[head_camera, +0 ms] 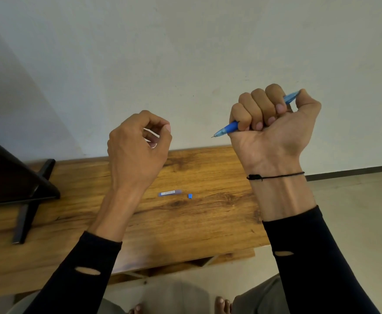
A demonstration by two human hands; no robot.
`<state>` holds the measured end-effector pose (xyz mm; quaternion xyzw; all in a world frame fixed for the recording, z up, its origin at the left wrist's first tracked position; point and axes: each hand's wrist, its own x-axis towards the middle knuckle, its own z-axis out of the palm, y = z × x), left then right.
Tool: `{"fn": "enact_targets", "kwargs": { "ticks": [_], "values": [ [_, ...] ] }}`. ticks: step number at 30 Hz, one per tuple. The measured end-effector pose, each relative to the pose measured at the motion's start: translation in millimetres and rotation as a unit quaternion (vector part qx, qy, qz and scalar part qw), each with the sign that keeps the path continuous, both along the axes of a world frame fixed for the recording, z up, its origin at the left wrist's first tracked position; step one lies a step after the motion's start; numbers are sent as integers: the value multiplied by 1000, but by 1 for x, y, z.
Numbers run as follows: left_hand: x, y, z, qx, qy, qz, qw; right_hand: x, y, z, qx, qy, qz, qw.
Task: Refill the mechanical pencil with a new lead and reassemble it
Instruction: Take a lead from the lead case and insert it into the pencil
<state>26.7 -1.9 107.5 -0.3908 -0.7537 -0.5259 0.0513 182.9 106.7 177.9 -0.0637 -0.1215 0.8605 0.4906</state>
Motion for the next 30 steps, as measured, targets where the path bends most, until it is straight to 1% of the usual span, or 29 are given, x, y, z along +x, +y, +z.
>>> {"fn": "enact_targets", "kwargs": {
  "ticks": [10, 15, 17, 20, 22, 24, 27, 30],
  "values": [
    [-1, 2, -6, -2, -3, -7, 1000, 0, 4, -4, -7, 1, 5, 1000],
    [-2, 1, -9, -4, -4, -37, 999, 0, 6, -8, -2, -6, 21, 1000],
    [-3, 1, -13, -14, -3, -44, 999, 0, 9, -11, 2, -25, 26, 999],
    [-6, 1, -20, -23, -12, -58, 998, -6, 15, -19, 8, -96, 18, 995],
    [-8, 3, -25, -25, -38, -77, 996, -13, 19, -30, 26, -152, 12, 988],
    [-8, 6, -30, -31, -88, -126, 988, -18, 23, -42, 51, -198, 17, 979],
    [0, 13, -38, -55, -198, -232, 951, -26, 24, -68, 79, -261, 16, 962],
    [11, 19, -52, -78, -261, -261, 926, -35, 24, -91, 92, -306, 15, 948]
  ]
}}
